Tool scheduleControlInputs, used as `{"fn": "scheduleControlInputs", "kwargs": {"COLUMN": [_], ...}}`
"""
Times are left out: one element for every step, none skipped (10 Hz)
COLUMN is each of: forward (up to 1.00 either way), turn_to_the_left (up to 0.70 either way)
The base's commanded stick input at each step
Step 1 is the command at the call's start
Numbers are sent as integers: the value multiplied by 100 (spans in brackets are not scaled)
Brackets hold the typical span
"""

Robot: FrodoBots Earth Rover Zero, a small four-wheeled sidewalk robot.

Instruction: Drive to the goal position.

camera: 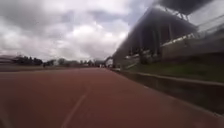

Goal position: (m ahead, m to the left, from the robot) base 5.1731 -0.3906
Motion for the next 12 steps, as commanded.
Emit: {"fn": "scheduleControlInputs", "kwargs": {"forward": [70,70,70,70,70,70,70,70,70,70,70,70], "turn_to_the_left": [1,1,1,1,1,1,1,1,1,1,1,1]}}
